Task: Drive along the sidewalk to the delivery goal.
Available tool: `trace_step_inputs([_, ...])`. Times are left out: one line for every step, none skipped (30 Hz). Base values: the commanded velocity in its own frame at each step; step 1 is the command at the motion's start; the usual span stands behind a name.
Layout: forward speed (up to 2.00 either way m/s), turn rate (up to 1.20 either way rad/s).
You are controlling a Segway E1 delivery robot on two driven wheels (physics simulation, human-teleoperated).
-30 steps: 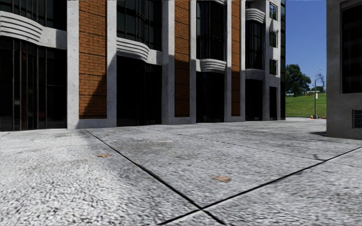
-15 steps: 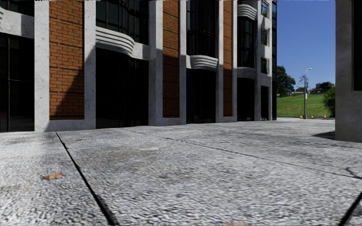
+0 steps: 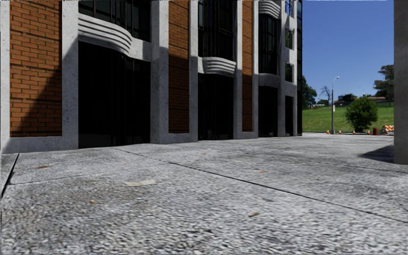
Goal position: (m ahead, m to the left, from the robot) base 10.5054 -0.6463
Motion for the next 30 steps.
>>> trace_step_inputs([2.0, -0.26])
trace_step_inputs([2.0, -0.26])
trace_step_inputs([2.0, -0.26])
trace_step_inputs([2.0, -0.26])
trace_step_inputs([2.0, -0.26])
trace_step_inputs([2.0, -0.26])
trace_step_inputs([2.0, -0.26])
trace_step_inputs([2.0, -0.26])
trace_step_inputs([2.0, -0.26])
trace_step_inputs([2.0, -0.26])
trace_step_inputs([2.0, -0.26])
trace_step_inputs([2.0, -0.26])
trace_step_inputs([2.0, -0.26])
trace_step_inputs([2.0, -0.26])
trace_step_inputs([2.0, -0.26])
trace_step_inputs([2.0, -0.26])
trace_step_inputs([2.0, -0.26])
trace_step_inputs([2.0, -0.26])
trace_step_inputs([2.0, -0.26])
trace_step_inputs([2.0, -0.26])
trace_step_inputs([2.0, -0.26])
trace_step_inputs([2.0, -0.26])
trace_step_inputs([2.0, -0.26])
trace_step_inputs([2.0, -0.26])
trace_step_inputs([2.0, -0.26])
trace_step_inputs([2.0, -0.26])
trace_step_inputs([2.0, -0.26])
trace_step_inputs([2.0, -0.26])
trace_step_inputs([2.0, -0.26])
trace_step_inputs([2.0, -0.26])
